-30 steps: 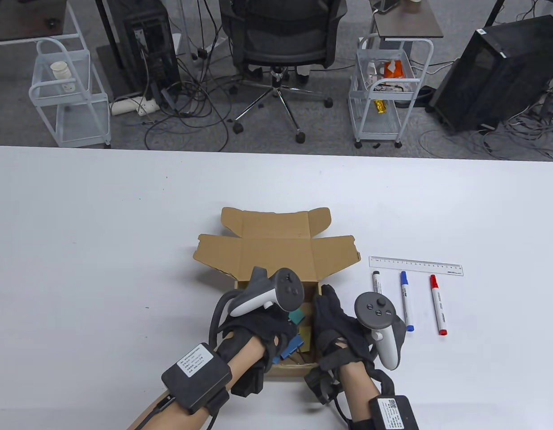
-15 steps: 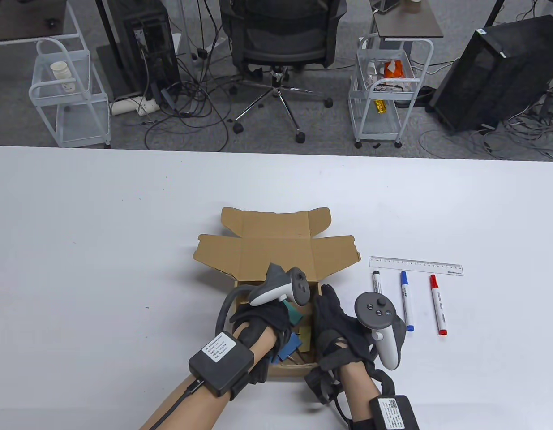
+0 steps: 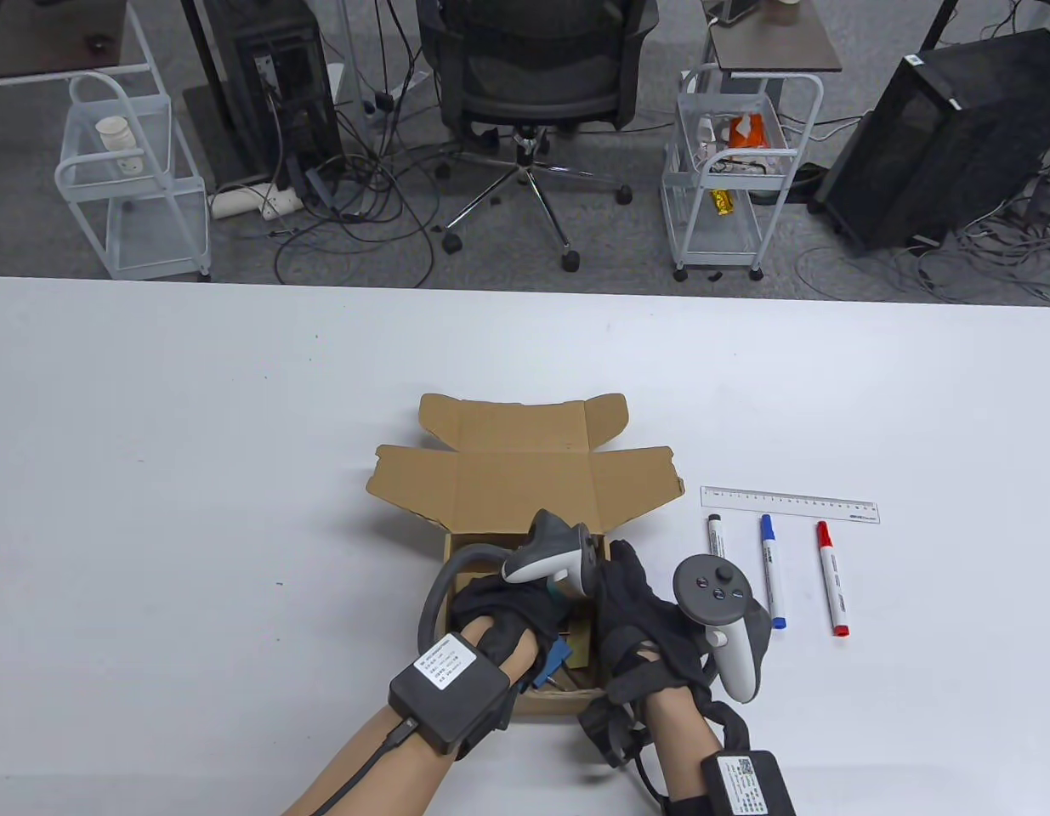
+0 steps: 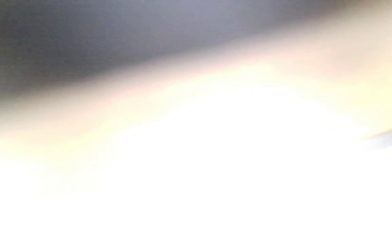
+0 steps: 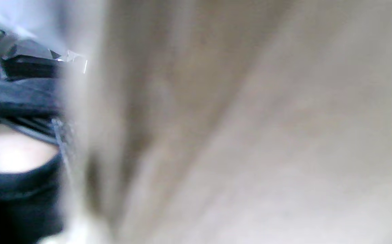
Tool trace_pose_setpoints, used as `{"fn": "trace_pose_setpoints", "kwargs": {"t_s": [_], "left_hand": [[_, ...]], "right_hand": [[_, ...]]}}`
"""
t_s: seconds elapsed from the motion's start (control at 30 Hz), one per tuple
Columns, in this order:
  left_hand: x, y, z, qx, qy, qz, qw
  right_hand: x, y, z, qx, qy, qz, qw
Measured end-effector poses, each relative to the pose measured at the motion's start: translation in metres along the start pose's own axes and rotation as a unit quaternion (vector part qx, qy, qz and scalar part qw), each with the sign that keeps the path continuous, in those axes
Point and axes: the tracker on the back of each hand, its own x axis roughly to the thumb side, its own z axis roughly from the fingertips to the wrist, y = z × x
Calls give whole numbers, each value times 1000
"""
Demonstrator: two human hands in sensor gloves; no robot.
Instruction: Open four flaps of mailer box and unpack office supplies
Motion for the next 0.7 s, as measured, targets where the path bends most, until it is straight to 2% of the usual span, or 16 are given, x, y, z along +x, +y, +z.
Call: {"fn": "trace_pose_setpoints", "kwargs": {"t_s": [0.37,0.43,0.7], "left_hand": [[-7,0,7,25,-39,20,999],[-10,2,10,47,-37,28,998],[-16,11,27,69,-59,44,995]], "right_hand": [[0,-1,0,2,0,1,1000],[0,-1,0,3,0,1,1000],[0,-1,-1,4,1,1,1000]]}}
